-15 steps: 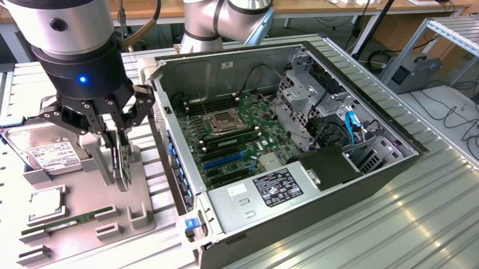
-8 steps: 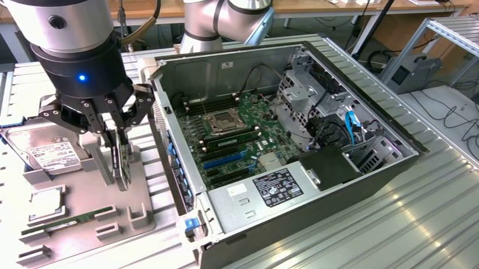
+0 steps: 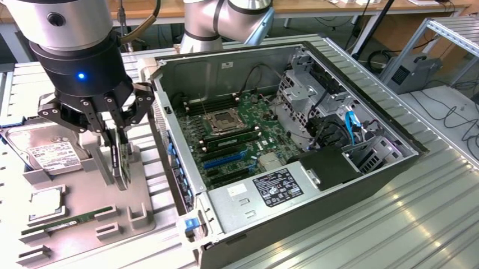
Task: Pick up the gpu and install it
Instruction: 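Pick up the gpu and move the gpu toward the slot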
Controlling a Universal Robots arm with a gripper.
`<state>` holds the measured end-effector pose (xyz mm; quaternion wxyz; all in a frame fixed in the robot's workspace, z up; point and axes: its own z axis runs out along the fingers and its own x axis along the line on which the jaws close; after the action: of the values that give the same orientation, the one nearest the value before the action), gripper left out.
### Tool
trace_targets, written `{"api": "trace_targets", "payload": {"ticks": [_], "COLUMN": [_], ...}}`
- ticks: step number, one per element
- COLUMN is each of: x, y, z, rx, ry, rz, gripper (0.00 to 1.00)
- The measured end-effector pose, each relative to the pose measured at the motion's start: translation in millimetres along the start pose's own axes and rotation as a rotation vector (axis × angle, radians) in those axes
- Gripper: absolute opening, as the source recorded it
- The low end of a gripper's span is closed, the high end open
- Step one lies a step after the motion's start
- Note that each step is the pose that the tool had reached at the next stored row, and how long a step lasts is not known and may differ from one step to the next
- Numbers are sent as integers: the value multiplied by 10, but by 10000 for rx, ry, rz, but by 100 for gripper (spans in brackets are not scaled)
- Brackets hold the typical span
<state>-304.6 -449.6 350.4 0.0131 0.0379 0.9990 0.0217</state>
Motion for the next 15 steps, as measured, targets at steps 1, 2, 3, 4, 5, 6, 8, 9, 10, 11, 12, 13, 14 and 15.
{"api": "trace_targets", "payload": {"ticks": [1,2,3,4,5,6,8,9,10,11,12,13,14,15], "x": [0,0,0,0,0,0,-1,-1,-1,-1,-1,-1,-1,-1], "y": [0,0,0,0,1,1,1,1,1,1,2,2,2,3], "z": [-3,-5,-8,-11,-14,-16,-25,-28,-33,-35,-38,-42,-45,-58], "rx": [1,1,1,0,0,1,1,1,1,1,0,0,0,1], "ry": [0,0,0,0,0,0,0,0,0,1,0,0,0,1], "rz": [0,0,0,0,0,0,0,0,0,0,0,0,0,0], "gripper": [26,26,26,26,26,26,26,26,26,26,26,26,26,26]}}
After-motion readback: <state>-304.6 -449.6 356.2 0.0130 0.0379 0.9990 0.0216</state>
